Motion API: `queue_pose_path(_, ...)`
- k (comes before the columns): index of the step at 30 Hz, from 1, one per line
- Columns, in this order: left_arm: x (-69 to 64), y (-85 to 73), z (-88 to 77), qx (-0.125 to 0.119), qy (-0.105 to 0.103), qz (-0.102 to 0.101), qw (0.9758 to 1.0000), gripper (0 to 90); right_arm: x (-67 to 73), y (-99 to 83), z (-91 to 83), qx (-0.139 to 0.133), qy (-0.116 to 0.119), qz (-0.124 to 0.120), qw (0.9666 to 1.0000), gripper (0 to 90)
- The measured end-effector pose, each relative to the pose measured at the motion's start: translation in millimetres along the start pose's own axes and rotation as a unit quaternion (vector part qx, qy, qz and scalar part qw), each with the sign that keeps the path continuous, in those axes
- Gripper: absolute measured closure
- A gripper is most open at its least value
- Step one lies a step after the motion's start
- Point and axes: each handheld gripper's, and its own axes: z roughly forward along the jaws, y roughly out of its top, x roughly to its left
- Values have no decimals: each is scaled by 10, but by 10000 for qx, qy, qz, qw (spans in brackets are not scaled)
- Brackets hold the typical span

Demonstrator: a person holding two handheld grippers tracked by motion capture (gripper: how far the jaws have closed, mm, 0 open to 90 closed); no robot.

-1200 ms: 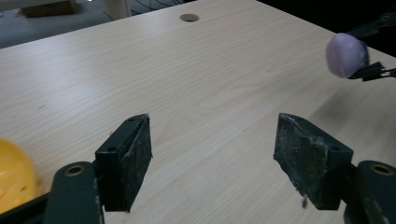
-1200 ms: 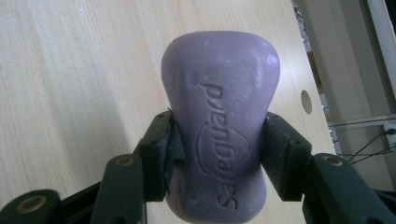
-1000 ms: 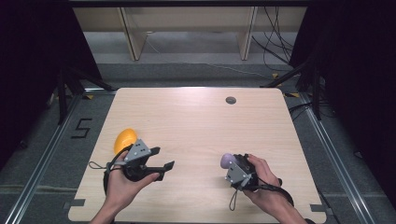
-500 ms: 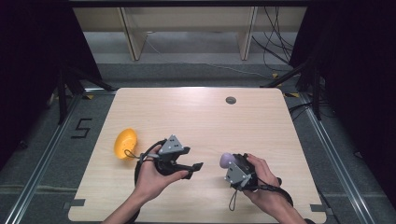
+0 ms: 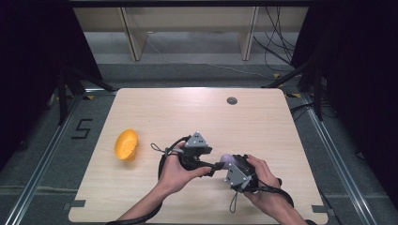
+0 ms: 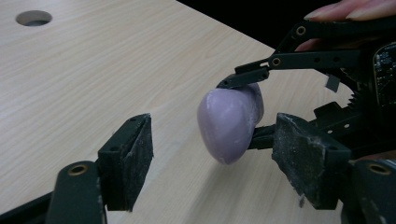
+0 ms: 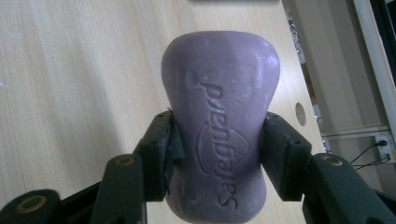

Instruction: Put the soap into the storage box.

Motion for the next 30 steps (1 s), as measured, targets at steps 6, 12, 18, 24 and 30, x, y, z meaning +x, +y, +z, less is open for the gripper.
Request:
queue_pose_path(6, -3, 20, 113, 100, -110, -153, 9998, 311, 8, 5, -4, -46, -30, 16, 10000, 502)
queue_pose_path(12, 25, 26, 187, 131, -235, -291, 9992, 345, 13, 22, -3, -68, -47, -4, 10000, 502)
queue_pose_path(18, 42, 28, 240, 145, -319, -384, 9986, 395, 15, 32, -5, -116, -69, 3, 9999, 502)
queue_pose_path(24, 79, 36, 251, 153, -394, -413, 9983, 433, 10, 41, -17, -145, -79, -58, 9998, 502)
queue_pose_path(30, 82, 32, 275, 230, -436, -456, 9977, 455, 20, 43, -21, -129, -60, 28, 9999, 502)
